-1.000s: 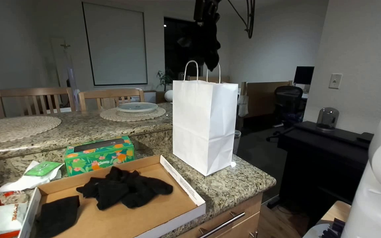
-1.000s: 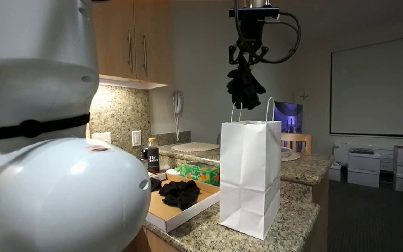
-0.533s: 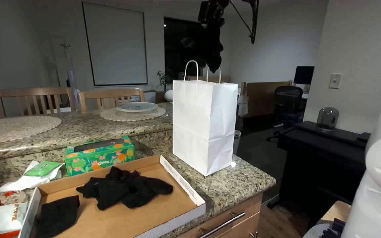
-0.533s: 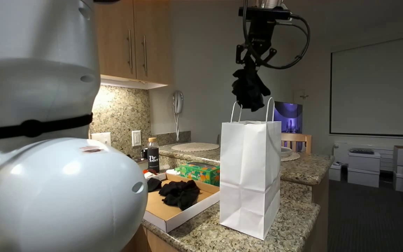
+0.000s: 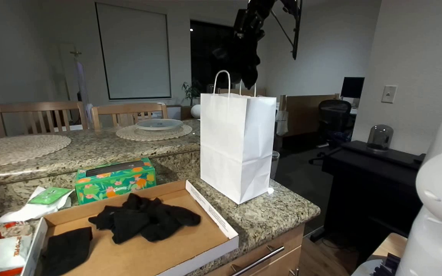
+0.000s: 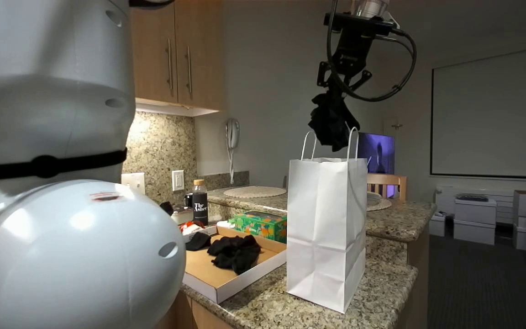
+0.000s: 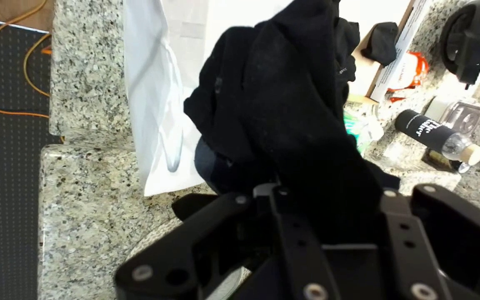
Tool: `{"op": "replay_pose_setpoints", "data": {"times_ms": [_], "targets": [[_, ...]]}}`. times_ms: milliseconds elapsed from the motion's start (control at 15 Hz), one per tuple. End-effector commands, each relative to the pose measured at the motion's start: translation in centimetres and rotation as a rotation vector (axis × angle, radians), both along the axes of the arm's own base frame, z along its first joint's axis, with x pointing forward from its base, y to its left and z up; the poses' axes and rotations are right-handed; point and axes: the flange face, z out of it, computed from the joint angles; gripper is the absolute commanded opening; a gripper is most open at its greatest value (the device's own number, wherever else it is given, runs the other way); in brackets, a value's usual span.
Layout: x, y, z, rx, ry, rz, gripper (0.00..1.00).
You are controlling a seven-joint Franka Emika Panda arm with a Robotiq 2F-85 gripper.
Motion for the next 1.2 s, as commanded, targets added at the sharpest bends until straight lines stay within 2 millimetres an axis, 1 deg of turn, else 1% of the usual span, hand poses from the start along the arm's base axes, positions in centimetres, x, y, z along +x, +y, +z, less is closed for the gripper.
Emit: {"op": "replay_pose_setpoints", "data": {"times_ms": [0, 200, 533, 600, 667, 733, 933, 1133], "targets": [[-0.1, -0.4, -1.1, 0.031, 0.018, -0.01, 0.1], [0.1, -0.7, -2.2, 0.034, 0.041, -0.021, 0.1], [0.5, 0.5, -3.7, 0.019, 0.081, -0.011, 0.09], [0.5, 0.6, -3.8, 0.024, 0.091, -0.023, 0.37], [0.5, 0.5, -3.9, 0.025, 0.094, -0.033, 0.39], [0.5, 0.5, -3.8, 0.03, 0.096, -0.042, 0.44], [0.3, 0.4, -3.3, 0.033, 0.096, -0.074, 0.62], [0.4, 0.6, -2.8, 0.023, 0.091, -0.082, 0.83]]}}
